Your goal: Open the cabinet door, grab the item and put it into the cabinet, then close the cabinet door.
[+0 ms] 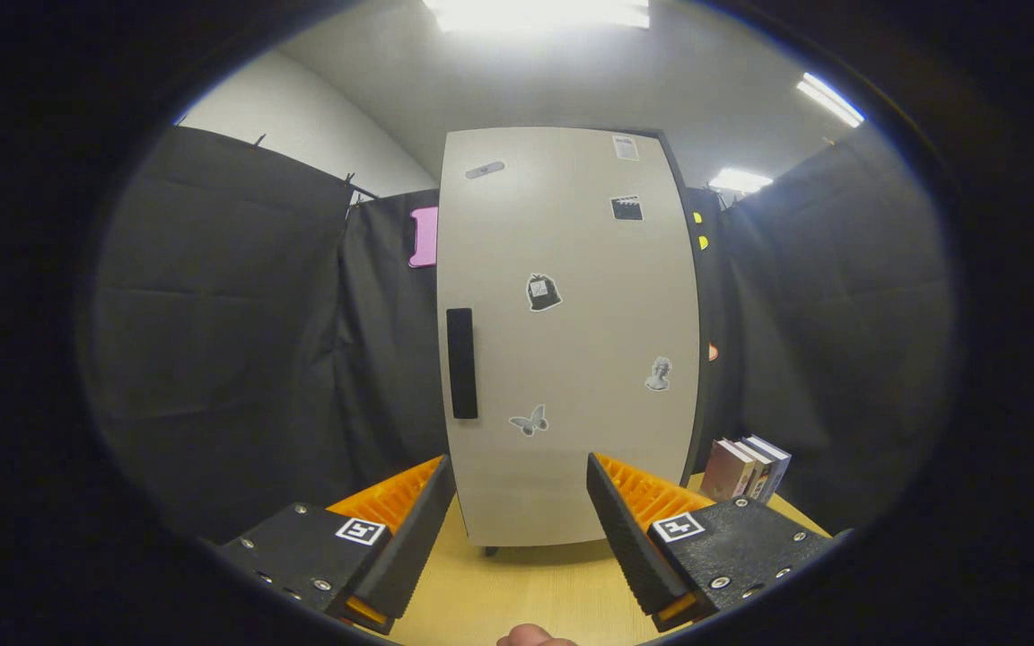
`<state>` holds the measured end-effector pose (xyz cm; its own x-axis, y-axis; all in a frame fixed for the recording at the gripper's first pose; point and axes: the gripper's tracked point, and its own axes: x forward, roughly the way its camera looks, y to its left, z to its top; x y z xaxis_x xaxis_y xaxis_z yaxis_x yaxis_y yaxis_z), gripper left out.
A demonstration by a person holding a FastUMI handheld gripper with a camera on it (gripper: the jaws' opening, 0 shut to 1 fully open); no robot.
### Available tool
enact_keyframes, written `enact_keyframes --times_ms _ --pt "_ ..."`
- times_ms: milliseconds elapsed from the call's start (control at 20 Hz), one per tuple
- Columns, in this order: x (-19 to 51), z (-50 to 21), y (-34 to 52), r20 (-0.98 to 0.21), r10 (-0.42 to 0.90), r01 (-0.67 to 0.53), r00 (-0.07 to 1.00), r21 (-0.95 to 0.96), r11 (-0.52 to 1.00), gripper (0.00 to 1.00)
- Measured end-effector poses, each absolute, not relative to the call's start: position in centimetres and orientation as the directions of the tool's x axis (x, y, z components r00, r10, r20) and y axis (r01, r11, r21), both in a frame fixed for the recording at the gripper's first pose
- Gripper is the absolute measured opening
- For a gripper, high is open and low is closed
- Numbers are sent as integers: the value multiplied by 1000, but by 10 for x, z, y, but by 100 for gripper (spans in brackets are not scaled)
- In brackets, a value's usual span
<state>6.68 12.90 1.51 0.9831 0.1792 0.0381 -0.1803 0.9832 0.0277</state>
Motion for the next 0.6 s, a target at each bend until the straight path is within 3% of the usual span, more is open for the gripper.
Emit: enact_keyframes --times_ms 600 --pt "69 14 128 28 176 -177 984 28 984 92"
